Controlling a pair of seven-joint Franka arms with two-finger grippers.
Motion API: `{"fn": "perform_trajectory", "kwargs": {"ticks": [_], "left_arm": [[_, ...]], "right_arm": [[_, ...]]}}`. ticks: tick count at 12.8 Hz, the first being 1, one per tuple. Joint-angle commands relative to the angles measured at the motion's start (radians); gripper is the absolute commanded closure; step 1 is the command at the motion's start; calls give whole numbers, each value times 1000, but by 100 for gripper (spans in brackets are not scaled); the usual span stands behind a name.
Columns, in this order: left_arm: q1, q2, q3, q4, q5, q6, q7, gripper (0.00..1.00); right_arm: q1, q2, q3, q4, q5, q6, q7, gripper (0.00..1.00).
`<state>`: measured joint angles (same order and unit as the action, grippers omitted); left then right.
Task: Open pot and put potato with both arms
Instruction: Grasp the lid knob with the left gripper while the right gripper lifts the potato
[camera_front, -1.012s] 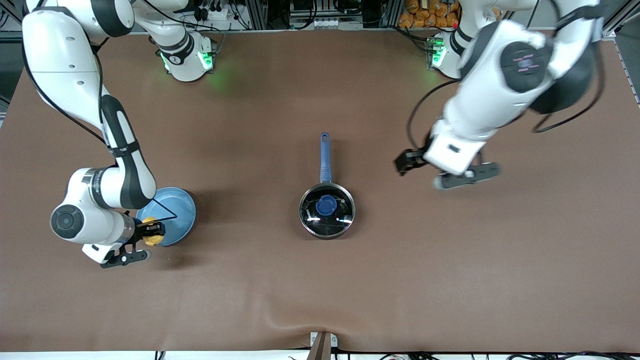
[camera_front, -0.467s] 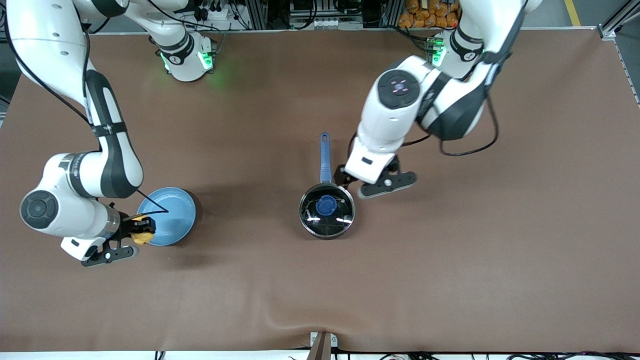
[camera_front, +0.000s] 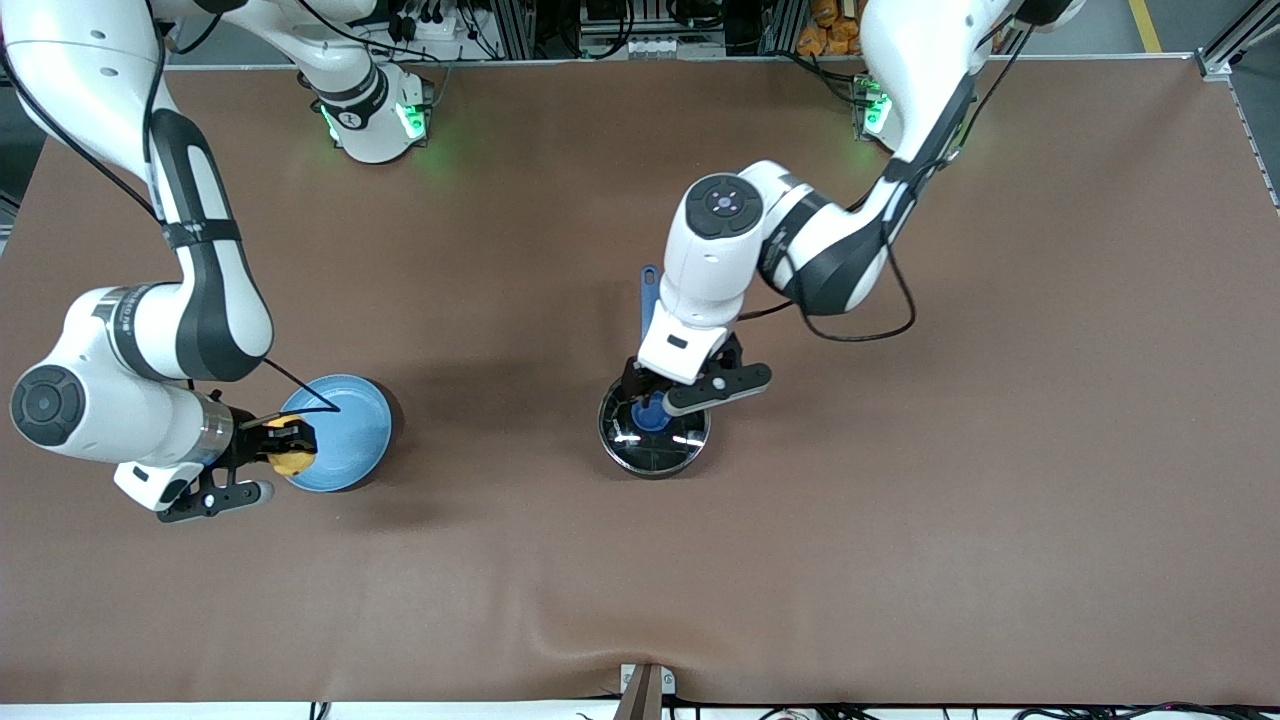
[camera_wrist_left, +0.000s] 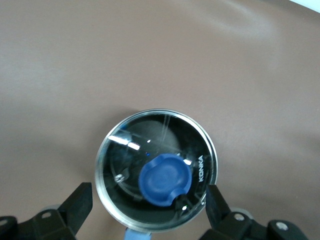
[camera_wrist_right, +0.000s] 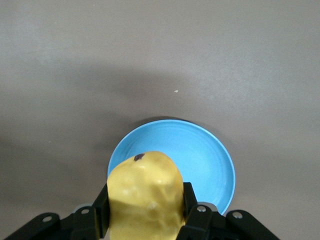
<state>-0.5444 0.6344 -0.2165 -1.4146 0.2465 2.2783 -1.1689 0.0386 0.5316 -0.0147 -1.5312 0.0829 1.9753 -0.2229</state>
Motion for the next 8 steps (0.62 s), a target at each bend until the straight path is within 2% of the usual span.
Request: {"fn": "perform_trajectory", "kwargs": {"ticks": [1, 5, 8], "left_arm": [[-37, 80, 14, 77, 71, 18, -61, 0], [-124, 123, 113, 80, 77, 46, -83, 0], [-140, 145, 131, 79, 77, 87, -97, 0]], "right_arm": [[15, -38, 1, -20, 17, -21, 34, 99], [56, -41, 1, -21, 17, -21, 125, 100], [79, -41, 2, -26, 20, -21, 174, 100]]}}
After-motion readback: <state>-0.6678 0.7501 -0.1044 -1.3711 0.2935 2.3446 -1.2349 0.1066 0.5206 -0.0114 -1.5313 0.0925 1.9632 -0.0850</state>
